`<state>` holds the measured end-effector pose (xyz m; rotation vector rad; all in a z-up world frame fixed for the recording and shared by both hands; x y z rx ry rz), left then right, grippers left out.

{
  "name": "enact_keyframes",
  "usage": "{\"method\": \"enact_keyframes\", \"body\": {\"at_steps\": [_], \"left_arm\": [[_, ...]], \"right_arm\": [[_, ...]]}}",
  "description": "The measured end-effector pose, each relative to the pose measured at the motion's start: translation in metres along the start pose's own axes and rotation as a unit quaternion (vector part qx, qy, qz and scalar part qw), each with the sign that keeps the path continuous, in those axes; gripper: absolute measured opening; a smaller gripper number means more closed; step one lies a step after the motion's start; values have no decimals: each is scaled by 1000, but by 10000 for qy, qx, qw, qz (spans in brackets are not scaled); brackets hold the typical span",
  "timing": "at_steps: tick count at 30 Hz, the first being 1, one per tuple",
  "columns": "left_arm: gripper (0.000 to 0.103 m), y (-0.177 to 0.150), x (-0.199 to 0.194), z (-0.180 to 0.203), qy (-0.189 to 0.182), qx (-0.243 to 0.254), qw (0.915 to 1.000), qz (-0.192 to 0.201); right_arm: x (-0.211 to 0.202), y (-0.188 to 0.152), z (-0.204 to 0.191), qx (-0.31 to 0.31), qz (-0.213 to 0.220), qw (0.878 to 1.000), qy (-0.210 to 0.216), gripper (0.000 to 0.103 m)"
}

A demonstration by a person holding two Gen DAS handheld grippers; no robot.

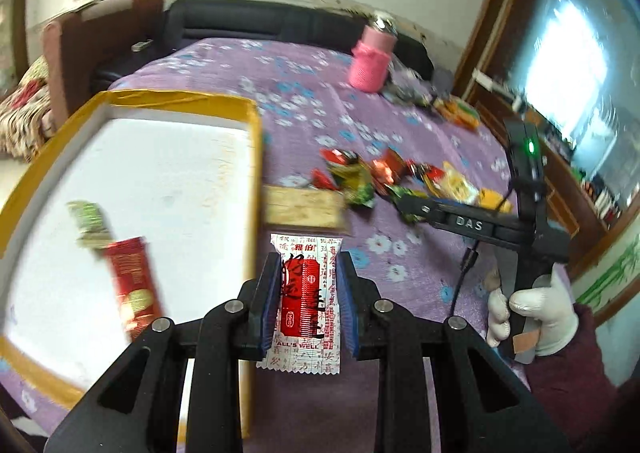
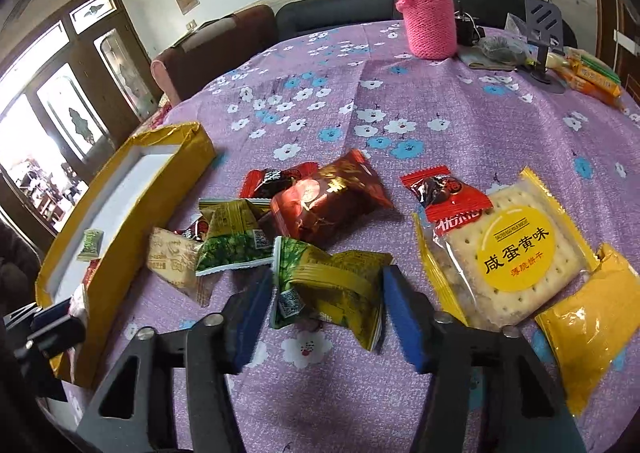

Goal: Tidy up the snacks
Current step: 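Carry both snacks over the white tray and open both tools to release them, then withdraw both tools from the tray back over the table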

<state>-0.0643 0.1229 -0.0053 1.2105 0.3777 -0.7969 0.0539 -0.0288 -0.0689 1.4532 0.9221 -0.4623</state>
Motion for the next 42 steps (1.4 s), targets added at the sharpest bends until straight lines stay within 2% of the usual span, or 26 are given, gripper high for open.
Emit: {"method": "enact_keyframes", "body": {"at_steps": [3, 7, 11, 14, 20, 24, 28, 30, 34, 38, 42], "left_arm": [[24, 3, -24, -25, 45, -211, 9995, 249], [24, 5, -46, -64, 284, -366, 9980, 423], [25, 1, -54, -106, 614, -579, 9954, 443], [25, -4, -52, -133, 791, -812, 9927, 410], [25, -7, -52, -159, 1087, -999, 9884, 365], [28, -11, -58, -165, 897, -1209, 9878, 397], [29, -12, -71, -164, 670, -1405, 9861, 573], [37, -12, -79, -163, 577, -1493, 9849, 661], [41, -7, -95, -156, 461, -1510, 9840, 828], [57, 0, -100, -138, 305, -1491, 9840, 924], [60, 10, -103, -98, 14, -1461, 9864, 758]], "right_arm": [[-3, 0, 6, 143, 73, 9999, -50, 47], [-10, -5, 12, 346, 93, 9991, -215, 47], [-33, -12, 7, 761, 82, 9969, 162, 47], [-50, -12, -24, 644, 60, 9968, 475, 47], [-62, -7, -132, -215, -84, 9938, 1089, 47], [-45, -12, -203, -819, -279, 9885, 1243, 47], [-18, -19, -240, -1121, -529, 9858, 1137, 48], [-5, -20, -248, -1194, -596, 9856, 1035, 53], [-9, -19, -246, -907, -561, 9866, 1232, 56], [-28, -7, -223, -691, -325, 9901, 1179, 57], [-56, 0, -180, -328, -103, 9936, 1075, 58]]}}
Point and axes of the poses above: each gripper's, at about its wrist camera, not at the fingertips, and x roughly the way its jaws point, z to its right, y to its top, the point moved 10 cm from there along x, roughly the way its jaws point, and after that the axes turned 8 degrees about -y, right-handed, at the moved point
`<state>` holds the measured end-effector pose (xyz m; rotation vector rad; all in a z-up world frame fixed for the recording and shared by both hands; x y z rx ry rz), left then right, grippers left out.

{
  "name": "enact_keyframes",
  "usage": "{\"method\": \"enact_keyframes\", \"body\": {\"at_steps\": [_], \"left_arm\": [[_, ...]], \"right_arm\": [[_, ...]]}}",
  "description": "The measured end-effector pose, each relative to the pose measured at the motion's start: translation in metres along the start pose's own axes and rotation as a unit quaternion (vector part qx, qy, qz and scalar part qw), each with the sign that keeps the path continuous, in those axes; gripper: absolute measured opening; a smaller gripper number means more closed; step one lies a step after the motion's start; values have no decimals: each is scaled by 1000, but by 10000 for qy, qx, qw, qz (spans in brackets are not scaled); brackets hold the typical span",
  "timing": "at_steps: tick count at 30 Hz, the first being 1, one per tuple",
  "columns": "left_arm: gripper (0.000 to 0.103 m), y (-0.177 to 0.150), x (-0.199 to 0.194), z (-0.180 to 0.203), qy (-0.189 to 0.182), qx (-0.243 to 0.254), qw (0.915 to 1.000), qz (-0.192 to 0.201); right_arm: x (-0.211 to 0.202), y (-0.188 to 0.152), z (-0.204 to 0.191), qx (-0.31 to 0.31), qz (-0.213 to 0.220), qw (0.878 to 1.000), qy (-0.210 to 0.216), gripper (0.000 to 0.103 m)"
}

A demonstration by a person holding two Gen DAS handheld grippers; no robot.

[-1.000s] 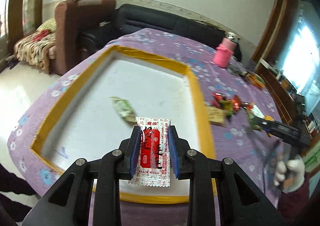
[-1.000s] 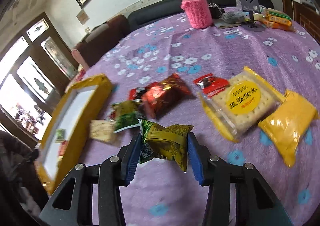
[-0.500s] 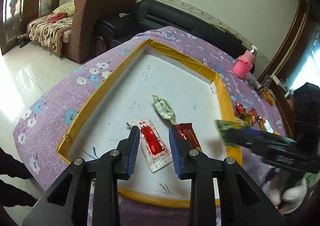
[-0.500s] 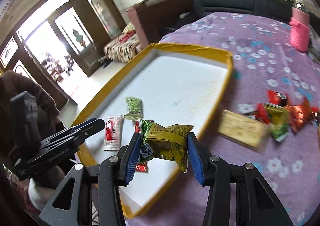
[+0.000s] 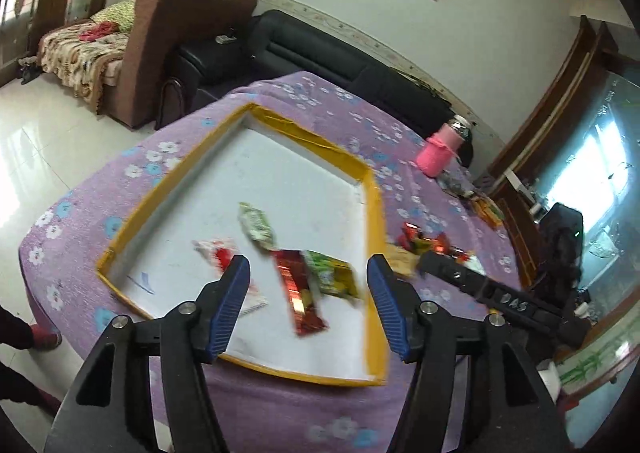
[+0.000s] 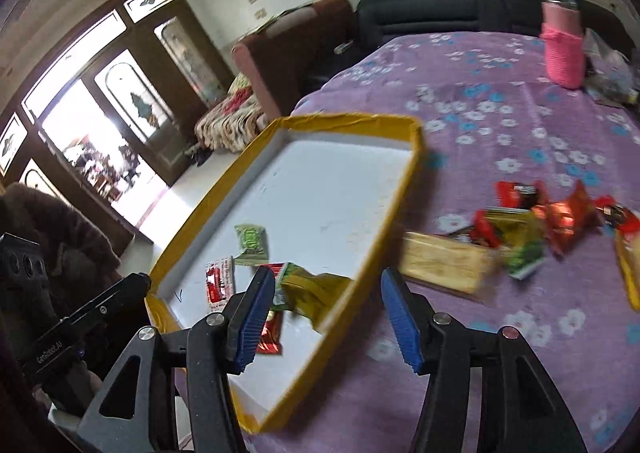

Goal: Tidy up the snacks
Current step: 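Withdraw both tools from the tray back over the table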

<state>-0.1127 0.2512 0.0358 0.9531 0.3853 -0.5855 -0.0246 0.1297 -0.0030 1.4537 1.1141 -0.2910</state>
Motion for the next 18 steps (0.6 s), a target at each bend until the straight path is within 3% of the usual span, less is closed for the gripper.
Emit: {"method": "enact_keyframes", "body": {"at_steps": [3, 5, 7, 10, 12, 14, 18], "left_arm": [[60, 1, -9, 69, -390, 470, 9976, -340], [64, 2, -28, 138, -681, 1203, 9893, -456], [76, -1, -50, 200, -857, 1872, 9771, -538], [77, -12, -86, 283, -1155, 2734, 9529, -628], [78, -20, -104, 315, -1278, 3052, 9414, -658], [80, -24, -114, 332, -1366, 3176, 9359, -678], [81, -31, -120, 348, -1404, 3212, 9343, -653]], "right_arm": [[-25, -5, 31, 172, 145, 9995, -227, 63], [-42, -13, 57, 379, 195, 9986, -322, 64], [-54, -23, 80, 572, 188, 9973, -425, 64], [-72, -43, 119, 898, 145, 9941, -595, 64], [-82, -55, 139, 1045, 137, 9921, -677, 64], [-95, -69, 160, 1217, 125, 9894, -788, 64], [-119, -85, 202, 1564, 162, 9821, -1041, 66]]}}
Point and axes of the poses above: each gripper's, at about its wrist camera, not at the fingertips, and x roughly the way its jaws point, z to its right, y to its top, the point moved 10 cm from there along x, roughly the way its jaws point, and after that the axes turned 8 degrees about -y, right-handed, at the moved point
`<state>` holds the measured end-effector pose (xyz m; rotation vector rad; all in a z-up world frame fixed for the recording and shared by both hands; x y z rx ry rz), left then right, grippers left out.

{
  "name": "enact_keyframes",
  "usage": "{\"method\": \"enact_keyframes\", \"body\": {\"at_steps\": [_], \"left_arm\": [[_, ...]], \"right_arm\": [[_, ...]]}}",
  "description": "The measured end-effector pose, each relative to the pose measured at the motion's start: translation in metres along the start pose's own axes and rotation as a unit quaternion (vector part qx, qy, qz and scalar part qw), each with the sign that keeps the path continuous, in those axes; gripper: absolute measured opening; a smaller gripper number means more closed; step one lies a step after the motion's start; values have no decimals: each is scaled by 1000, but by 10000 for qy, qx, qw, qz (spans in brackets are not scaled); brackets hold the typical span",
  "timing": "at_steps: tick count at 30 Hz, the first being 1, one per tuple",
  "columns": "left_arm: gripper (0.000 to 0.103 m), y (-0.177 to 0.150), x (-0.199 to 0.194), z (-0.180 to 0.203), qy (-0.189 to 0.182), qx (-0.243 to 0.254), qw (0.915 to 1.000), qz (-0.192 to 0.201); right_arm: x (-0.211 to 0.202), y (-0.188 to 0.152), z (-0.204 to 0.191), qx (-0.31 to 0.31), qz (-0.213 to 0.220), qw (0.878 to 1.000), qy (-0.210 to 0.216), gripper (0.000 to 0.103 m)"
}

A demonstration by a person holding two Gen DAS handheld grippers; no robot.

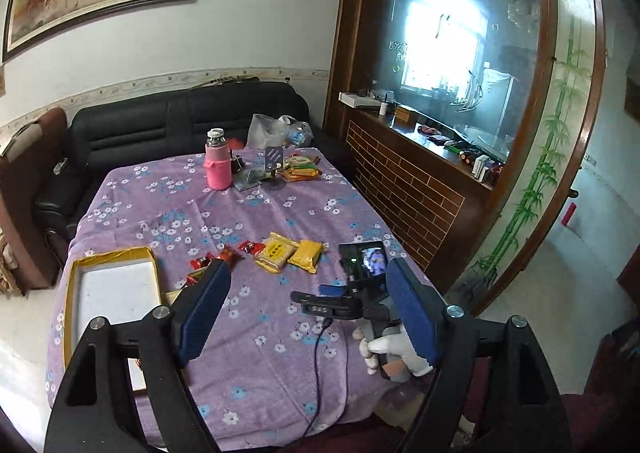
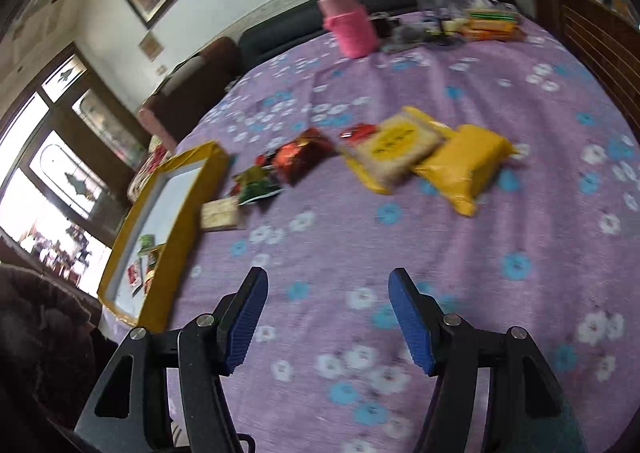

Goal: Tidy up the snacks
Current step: 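Withdraw both tools from the tray back over the table, then reach the right tool to the red-brown wrapped candy and close on it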

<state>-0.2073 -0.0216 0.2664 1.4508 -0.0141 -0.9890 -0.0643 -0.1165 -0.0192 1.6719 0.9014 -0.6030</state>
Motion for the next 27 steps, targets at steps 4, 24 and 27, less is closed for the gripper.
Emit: {"method": "enact_keyframes", "body": {"at_steps": [4, 24, 27], "left_arm": [[81, -1, 6, 11, -17, -5, 9999, -114], [81, -111, 103, -177, -371, -2457, 9686, 13], [81, -142, 120, -189, -777, -2965, 9518, 92]], "right_arm": [[-13, 0, 36, 313, 40, 9993, -205, 67], [-31, 32, 60, 544, 409, 9974, -220, 70], [-6, 41, 44, 464, 300, 9984, -105, 70]]}}
Point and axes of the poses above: each gripper's, at about its wrist camera, not at the fingertips, and x roughly the way its jaws point, z to its right, y to its top, the point moved 10 cm from there along x, roughly the way its jaws point, and after that the axes turned 8 degrees about -y, right-handed, at the moved point
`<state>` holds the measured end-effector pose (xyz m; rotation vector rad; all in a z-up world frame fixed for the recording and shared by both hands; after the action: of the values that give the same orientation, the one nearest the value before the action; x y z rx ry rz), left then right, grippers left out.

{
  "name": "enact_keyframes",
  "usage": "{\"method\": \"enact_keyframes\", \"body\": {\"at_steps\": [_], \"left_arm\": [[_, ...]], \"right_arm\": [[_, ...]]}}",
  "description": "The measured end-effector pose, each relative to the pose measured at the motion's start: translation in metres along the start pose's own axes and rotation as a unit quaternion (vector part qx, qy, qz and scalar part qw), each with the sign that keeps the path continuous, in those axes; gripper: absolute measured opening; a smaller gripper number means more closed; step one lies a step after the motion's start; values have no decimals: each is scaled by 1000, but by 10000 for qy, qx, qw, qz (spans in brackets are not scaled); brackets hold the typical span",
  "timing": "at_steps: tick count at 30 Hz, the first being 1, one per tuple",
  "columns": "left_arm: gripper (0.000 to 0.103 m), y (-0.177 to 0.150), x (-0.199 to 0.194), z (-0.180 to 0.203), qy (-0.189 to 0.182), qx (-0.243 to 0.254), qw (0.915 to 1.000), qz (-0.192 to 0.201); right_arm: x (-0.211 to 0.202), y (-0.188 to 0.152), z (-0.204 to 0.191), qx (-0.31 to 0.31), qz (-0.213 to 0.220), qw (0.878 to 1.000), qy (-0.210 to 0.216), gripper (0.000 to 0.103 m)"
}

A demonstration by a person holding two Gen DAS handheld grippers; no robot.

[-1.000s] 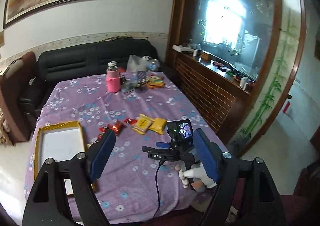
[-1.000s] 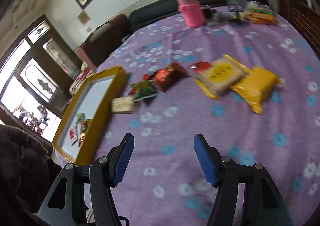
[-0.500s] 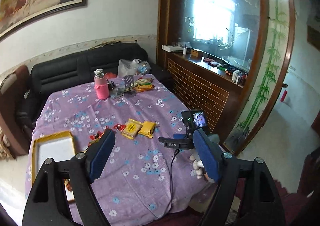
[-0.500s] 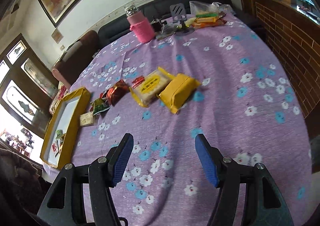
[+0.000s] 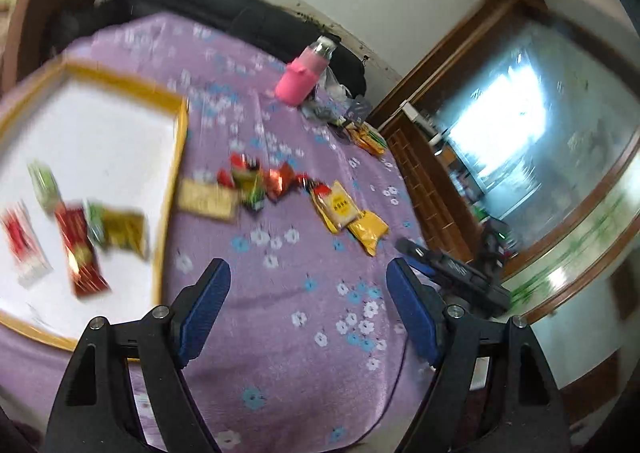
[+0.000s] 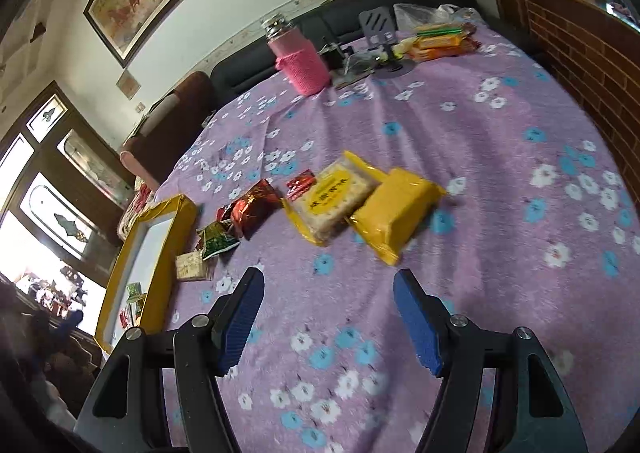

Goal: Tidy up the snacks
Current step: 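Reach the right tool to the red-brown wrapped candy and close on it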

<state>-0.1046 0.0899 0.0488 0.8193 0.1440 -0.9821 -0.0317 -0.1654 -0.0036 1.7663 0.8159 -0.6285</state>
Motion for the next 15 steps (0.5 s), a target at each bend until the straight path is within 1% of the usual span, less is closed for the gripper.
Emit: {"method": "enact_keyframes", "body": {"at_steps": [1, 3, 5, 8, 9, 13, 15], "left_arm": [[81, -8, 7, -9, -106, -200, 9997, -70], [81, -16, 15, -20, -112, -386, 9989, -260], [81, -19, 22, -30, 149, -357, 9987, -339], [81, -16, 15, -38, 501, -190, 9984, -202], [81, -15, 13, -39, 561, -128, 9982, -163], [81, -16, 5, -36, 781, 157, 9968, -113], [81, -16, 3, -34, 859, 322, 9957, -109]], "right_arm": [[10, 4, -8, -32, -48, 10000, 70, 70], [29, 10, -27, -132, -128, 9995, 254, 70], [45, 14, -43, -200, -189, 9990, 358, 70], [75, 24, -79, -446, -366, 9968, 551, 70], [89, 29, -92, -541, -431, 9961, 543, 70], [129, 45, -121, -663, -562, 9959, 268, 69], [149, 47, -129, -758, -623, 9951, -111, 69]]}}
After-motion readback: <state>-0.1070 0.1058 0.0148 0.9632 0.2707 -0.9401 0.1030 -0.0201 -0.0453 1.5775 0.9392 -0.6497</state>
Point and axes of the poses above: each gripper's, at about its wrist camera, not at the fingertips, and x roughly the way its jaws point, z to its right, y to its top, the point moved 10 cm from there along x, roughly the way its jaws point, and after that the axes turned 8 degrees about -y, right-handed, at the moved point
